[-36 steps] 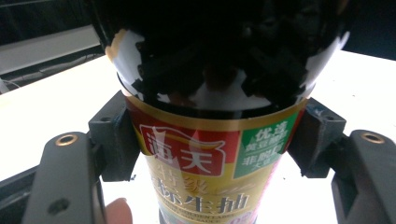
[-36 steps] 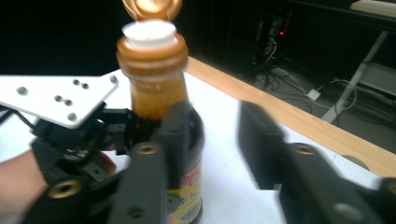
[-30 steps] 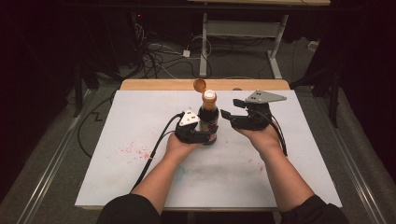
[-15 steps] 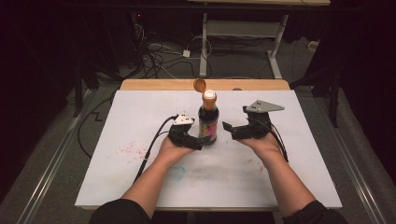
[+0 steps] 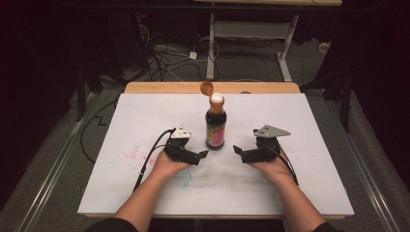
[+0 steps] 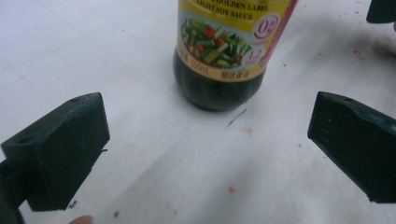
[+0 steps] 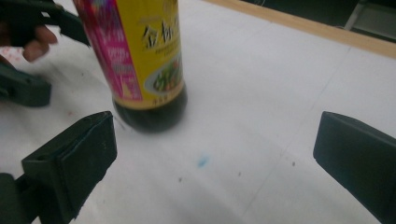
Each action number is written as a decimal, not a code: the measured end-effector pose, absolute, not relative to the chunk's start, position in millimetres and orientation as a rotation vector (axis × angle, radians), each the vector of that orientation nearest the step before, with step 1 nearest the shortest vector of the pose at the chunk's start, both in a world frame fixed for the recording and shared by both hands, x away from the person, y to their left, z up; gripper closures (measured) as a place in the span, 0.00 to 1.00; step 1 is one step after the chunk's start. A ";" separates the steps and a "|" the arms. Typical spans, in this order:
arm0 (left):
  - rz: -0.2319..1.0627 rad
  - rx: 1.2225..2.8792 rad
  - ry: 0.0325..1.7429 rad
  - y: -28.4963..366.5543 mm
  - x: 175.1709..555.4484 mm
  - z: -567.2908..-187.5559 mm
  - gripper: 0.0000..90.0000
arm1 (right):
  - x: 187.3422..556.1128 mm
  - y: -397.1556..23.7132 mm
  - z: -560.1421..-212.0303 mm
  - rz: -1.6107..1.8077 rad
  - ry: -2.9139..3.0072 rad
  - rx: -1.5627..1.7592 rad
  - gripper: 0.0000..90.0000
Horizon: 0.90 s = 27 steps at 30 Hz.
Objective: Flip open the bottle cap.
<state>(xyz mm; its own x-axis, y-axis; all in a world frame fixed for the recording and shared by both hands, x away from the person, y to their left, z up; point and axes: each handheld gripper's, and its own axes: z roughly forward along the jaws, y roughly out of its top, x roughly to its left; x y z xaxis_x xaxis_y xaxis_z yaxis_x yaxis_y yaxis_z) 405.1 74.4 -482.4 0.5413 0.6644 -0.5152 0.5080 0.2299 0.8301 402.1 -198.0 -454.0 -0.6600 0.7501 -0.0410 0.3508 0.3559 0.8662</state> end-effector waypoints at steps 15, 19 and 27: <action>0.261 1.428 1.089 127.4 355.7 -493.0 0.00 | 357.1 -238.8 -478.0 1.215 2.129 1.004 0.00; 0.262 1.396 1.116 143.1 342.5 -493.9 0.00 | 345.0 -247.1 -478.5 1.226 2.115 1.019 0.00; 0.317 1.326 1.098 159.6 321.3 -494.8 0.00 | 334.7 -250.8 -479.4 1.206 2.115 0.969 0.00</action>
